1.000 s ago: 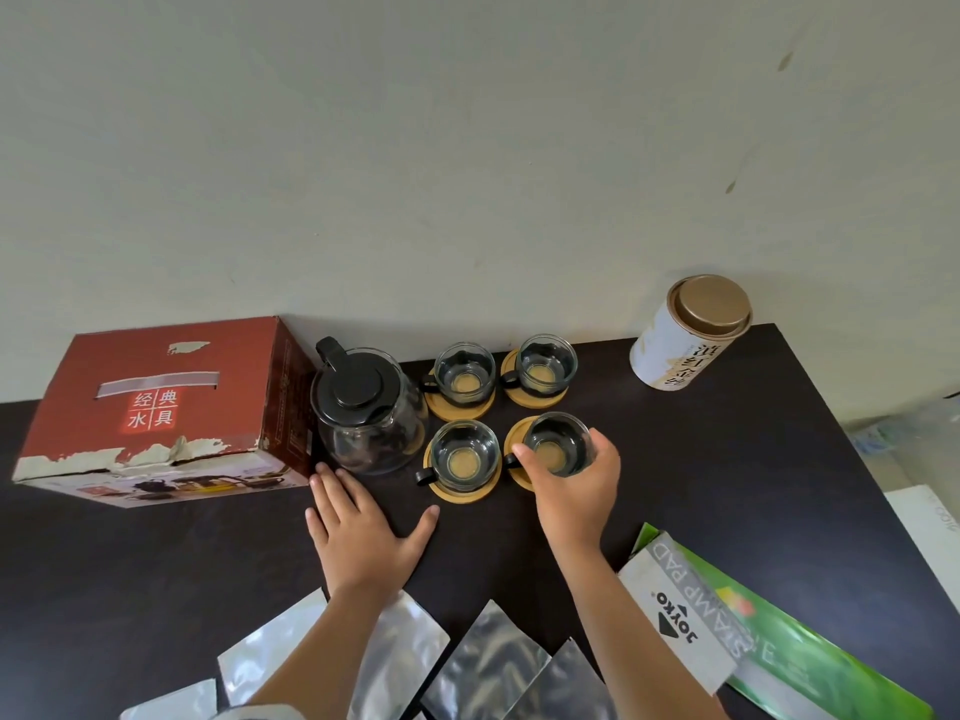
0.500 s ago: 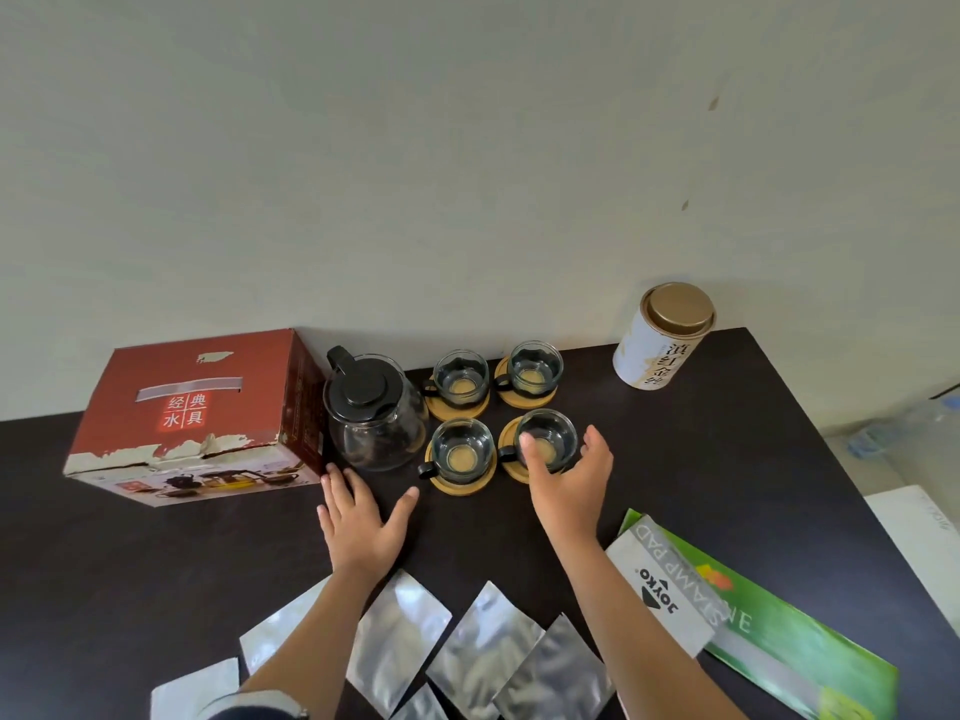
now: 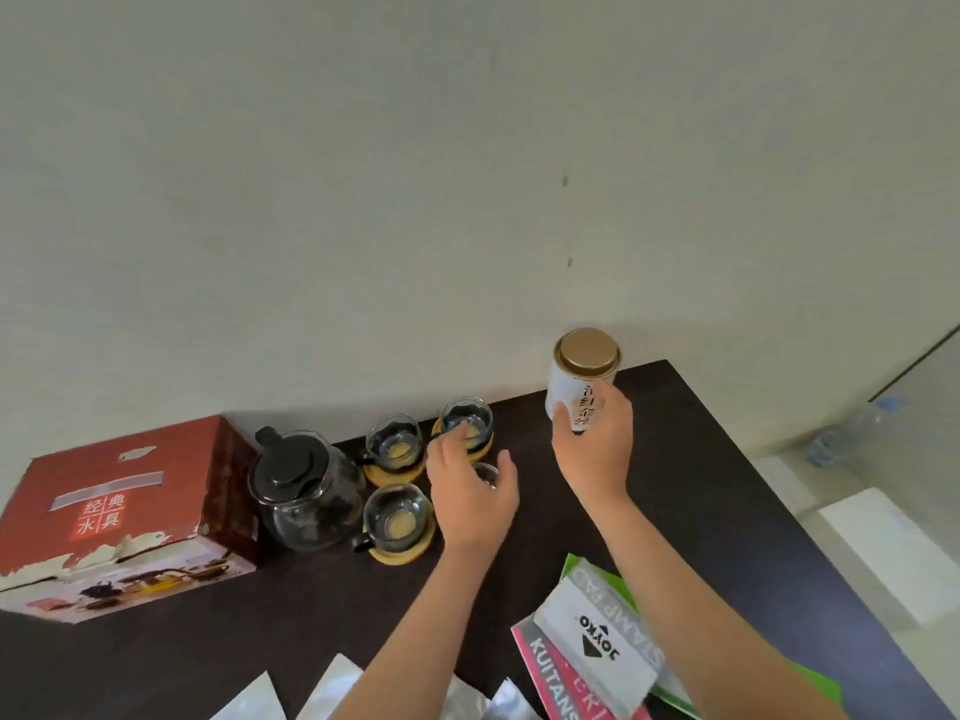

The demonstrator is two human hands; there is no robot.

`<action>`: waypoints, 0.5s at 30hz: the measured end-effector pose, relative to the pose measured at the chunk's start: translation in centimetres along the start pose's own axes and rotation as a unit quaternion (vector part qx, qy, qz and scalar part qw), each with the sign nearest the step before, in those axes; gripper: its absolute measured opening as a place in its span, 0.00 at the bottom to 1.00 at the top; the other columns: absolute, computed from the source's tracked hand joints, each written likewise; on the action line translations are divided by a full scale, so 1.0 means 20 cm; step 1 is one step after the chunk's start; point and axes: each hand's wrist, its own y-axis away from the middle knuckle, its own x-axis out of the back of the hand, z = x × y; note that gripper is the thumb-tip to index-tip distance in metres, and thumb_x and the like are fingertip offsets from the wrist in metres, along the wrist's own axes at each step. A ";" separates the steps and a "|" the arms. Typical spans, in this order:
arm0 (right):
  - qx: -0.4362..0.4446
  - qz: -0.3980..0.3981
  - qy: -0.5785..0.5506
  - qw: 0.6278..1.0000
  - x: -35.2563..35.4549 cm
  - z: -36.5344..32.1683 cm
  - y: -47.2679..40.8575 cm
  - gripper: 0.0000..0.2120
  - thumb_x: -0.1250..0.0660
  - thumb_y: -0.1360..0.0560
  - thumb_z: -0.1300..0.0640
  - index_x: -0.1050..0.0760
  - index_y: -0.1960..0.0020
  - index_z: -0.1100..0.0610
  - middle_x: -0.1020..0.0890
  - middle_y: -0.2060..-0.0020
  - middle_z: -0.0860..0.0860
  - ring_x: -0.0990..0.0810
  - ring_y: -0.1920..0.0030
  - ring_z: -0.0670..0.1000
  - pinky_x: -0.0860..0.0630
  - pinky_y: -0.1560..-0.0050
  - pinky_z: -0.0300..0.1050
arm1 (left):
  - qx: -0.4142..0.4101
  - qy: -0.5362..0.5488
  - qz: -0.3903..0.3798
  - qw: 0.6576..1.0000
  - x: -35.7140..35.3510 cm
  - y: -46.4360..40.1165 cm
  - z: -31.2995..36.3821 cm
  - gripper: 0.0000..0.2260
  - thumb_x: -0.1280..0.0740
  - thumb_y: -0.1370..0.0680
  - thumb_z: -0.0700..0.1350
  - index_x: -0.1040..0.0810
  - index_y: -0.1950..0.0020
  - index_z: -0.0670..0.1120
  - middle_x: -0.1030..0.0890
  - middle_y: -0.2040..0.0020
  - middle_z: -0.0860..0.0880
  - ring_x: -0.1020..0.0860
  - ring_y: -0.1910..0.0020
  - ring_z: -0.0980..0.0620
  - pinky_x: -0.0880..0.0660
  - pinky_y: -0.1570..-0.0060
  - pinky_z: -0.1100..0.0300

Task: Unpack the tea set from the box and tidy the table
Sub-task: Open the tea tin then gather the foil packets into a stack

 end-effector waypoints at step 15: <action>-0.009 -0.187 0.194 0.963 -0.04 0.12 -0.64 0.48 0.21 0.39 0.43 0.42 0.27 0.54 0.35 0.33 0.52 0.34 0.33 0.55 0.29 0.39 0.48 | 0.017 -0.066 -0.220 0.973 -0.79 -0.46 0.13 0.41 0.25 0.35 0.56 0.39 0.28 0.46 0.34 0.33 0.49 0.36 0.37 0.52 0.32 0.42 0.60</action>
